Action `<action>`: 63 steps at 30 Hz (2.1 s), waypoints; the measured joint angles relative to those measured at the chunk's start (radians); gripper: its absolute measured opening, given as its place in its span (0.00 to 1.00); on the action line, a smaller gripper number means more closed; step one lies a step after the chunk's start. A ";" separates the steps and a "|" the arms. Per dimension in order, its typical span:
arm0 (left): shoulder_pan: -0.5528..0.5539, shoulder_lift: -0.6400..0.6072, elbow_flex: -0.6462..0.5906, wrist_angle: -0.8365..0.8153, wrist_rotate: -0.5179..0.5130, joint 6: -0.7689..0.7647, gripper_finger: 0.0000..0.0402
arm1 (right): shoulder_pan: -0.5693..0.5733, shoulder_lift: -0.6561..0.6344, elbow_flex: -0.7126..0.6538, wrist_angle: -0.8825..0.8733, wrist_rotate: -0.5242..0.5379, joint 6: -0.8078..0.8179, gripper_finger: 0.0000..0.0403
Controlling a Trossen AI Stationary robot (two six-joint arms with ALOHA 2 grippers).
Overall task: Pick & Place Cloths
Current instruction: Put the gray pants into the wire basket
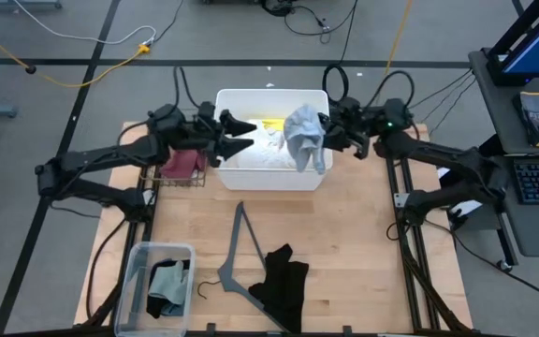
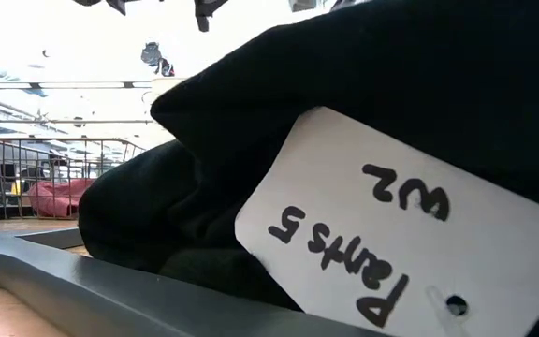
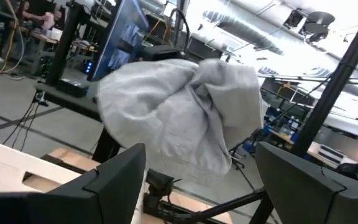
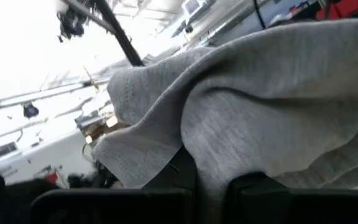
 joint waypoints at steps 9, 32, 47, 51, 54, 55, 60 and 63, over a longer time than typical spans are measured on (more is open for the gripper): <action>-0.026 0.114 0.000 0.198 0.000 -0.057 0.77 | 0.031 0.138 0.133 0.049 0.035 0.043 0.03; -0.071 0.135 0.001 0.283 -0.053 -0.049 0.77 | 0.118 0.432 0.400 -0.034 0.110 0.027 0.03; -0.064 0.131 0.002 0.305 -0.091 -0.070 0.35 | 0.148 0.444 0.399 -0.069 0.125 -0.011 0.15; -0.064 0.135 0.002 0.313 -0.067 -0.070 0.14 | 0.154 0.451 0.396 -0.105 0.058 0.019 0.18; -0.054 0.135 0.002 0.326 -0.066 -0.049 0.04 | 0.155 0.447 0.397 -0.138 0.037 0.014 0.21; -0.052 0.135 0.002 0.322 -0.063 -0.052 0.04 | 0.156 0.447 0.397 -0.143 0.029 0.011 0.22; -0.038 0.135 0.002 0.327 -0.053 -0.059 0.03 | 0.160 0.448 0.397 -0.148 -0.011 0.011 0.30; -0.021 0.123 0.002 0.316 -0.056 -0.053 0.03 | 0.160 0.450 0.396 -0.150 -0.049 0.014 0.35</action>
